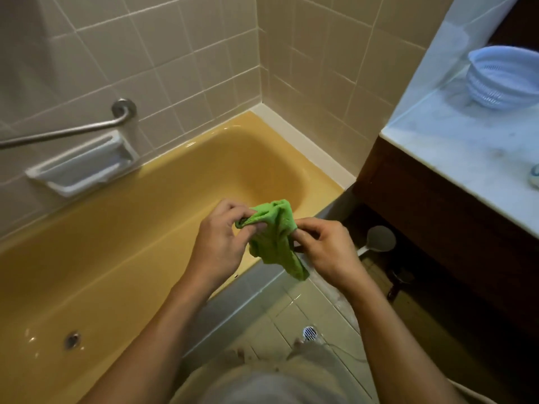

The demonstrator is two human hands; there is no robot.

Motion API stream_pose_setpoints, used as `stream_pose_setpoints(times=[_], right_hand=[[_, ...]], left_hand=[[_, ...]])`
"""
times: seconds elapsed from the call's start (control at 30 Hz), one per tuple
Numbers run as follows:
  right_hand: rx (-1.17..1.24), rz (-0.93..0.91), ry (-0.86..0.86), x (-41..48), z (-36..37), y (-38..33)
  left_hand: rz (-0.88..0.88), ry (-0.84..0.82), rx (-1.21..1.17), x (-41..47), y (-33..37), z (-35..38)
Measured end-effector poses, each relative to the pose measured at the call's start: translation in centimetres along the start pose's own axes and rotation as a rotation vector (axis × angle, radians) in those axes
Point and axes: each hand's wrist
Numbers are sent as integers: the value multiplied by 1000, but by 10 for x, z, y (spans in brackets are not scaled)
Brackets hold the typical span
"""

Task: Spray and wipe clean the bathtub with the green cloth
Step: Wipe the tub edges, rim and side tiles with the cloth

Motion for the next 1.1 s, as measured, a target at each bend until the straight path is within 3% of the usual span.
stream_pose_setpoints(times=[0.23, 0.4, 0.6, 0.73, 0.9, 1.0, 1.1], right_hand=[[-33, -117, 84, 7, -35, -36], [50, -210, -62, 34, -51, -70], [-35, -283, -180, 75, -52, -111], [-164, -365, -265, 100, -46, -149], [-300, -398, -313, 119, -40, -203], [-274, -404, -279, 126, -37, -231], [-225, -428, -269, 126, -31, -249]], left_hand=[[0, 198, 157, 1, 21, -27], [-54, 387, 91, 6, 34, -16], [39, 487, 188, 18, 43, -13], [53, 463, 321, 35, 37, -25], [-16, 425, 300, 59, 43, -37], [-127, 307, 57, 68, 44, -41], [-210, 67, -237, 70, 35, -41]])
Point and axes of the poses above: each hand's wrist, its own x-axis towards the middle knuckle, its own z-axis out of the palm, y = z × x, and after that the axes turned 12 degrees about y, right-handed
